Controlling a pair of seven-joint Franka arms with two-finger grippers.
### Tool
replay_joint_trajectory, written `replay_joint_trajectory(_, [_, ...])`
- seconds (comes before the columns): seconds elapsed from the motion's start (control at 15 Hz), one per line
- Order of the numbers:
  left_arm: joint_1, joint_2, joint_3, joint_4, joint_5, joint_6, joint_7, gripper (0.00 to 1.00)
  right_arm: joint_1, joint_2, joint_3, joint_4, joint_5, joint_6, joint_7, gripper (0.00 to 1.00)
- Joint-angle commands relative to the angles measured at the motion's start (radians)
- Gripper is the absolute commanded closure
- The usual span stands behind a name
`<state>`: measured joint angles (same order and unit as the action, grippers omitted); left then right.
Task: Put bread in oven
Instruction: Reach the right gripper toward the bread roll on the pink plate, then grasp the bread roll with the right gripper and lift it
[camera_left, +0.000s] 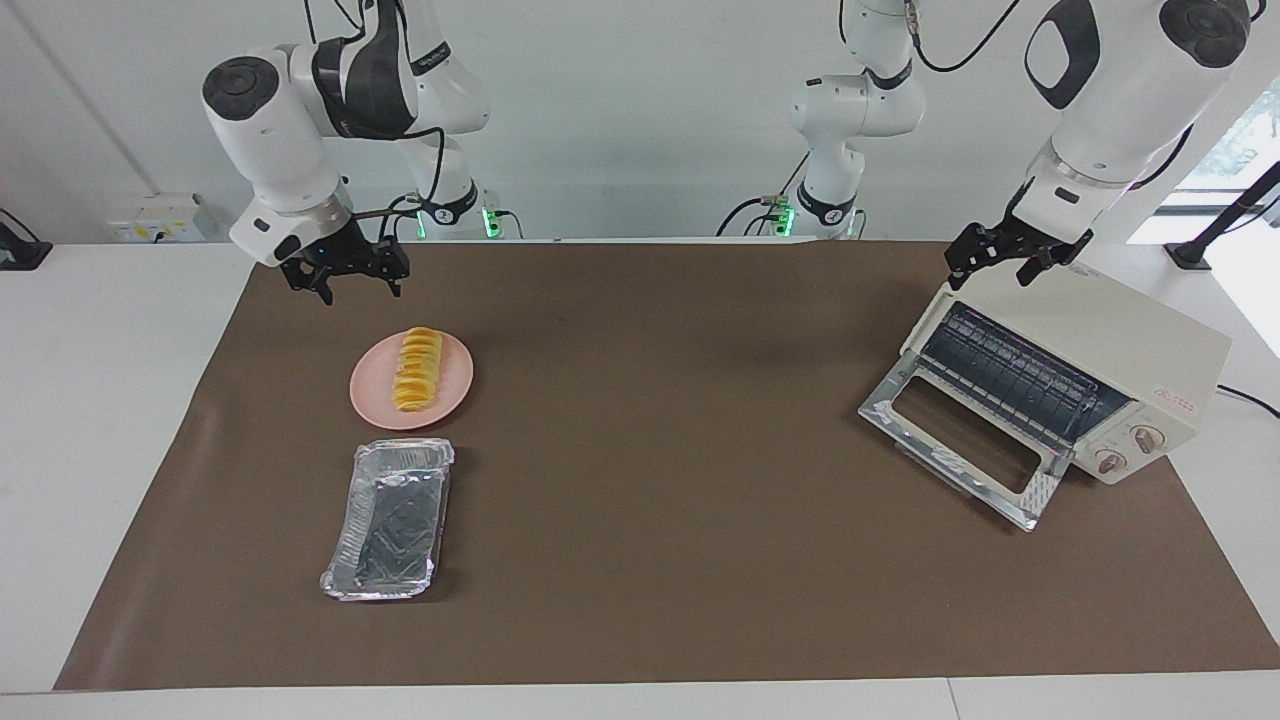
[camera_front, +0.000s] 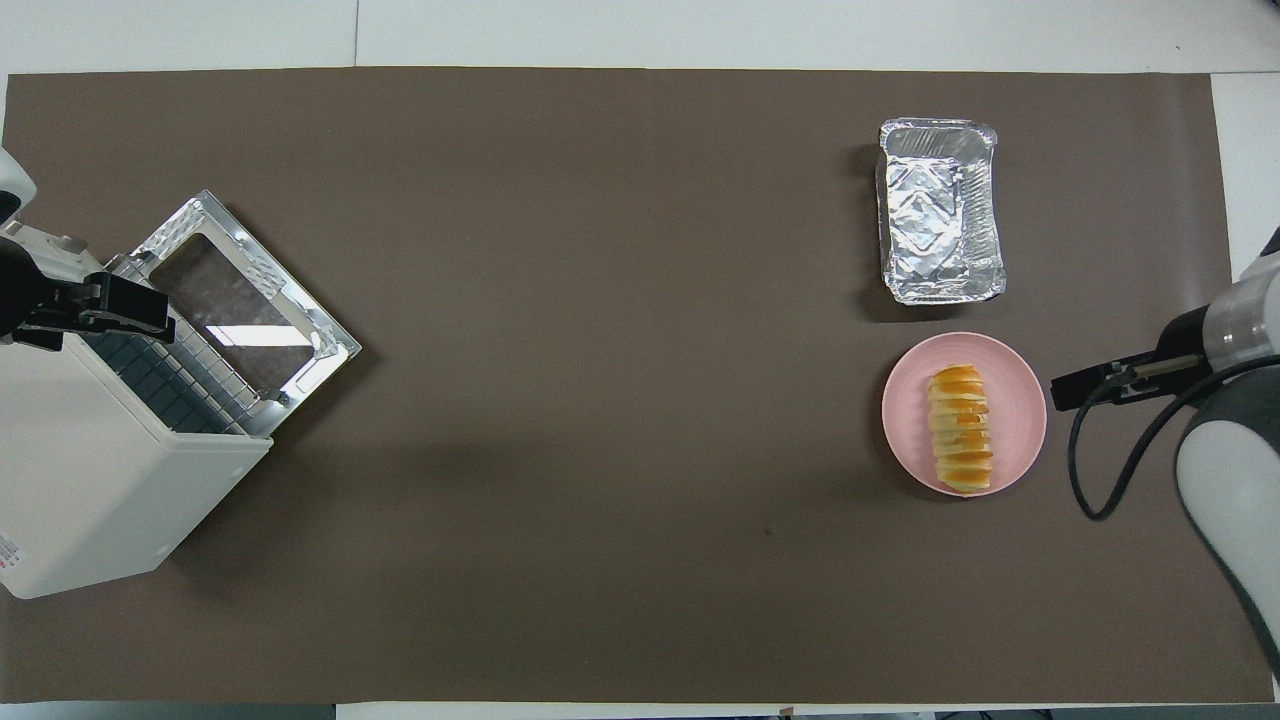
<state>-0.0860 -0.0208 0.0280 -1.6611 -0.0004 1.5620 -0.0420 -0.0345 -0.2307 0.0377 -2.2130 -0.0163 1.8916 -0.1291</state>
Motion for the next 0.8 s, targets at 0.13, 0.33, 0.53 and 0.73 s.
replay_joint_trajectory(0.13, [0.000,0.004,-0.002,0.011,0.002,0.004,-0.001,0.00,-0.005,-0.009,0.004,-0.272,0.015,0.323,0.008,0.00])
replay_joint_trajectory(0.33, [0.000,0.004,-0.002,0.009,0.002,0.003,-0.001,0.00,0.033,0.074,0.004,-0.309,0.015,0.464,0.013,0.00])
replay_joint_trajectory(0.53, [0.000,0.004,-0.002,0.009,0.002,0.006,-0.001,0.00,0.041,0.135,0.004,-0.309,0.015,0.543,0.032,0.00])
replay_joint_trajectory(0.73, [0.002,0.002,-0.002,0.007,0.000,0.006,0.001,0.00,0.041,0.139,0.004,-0.309,0.015,0.555,0.023,0.00])
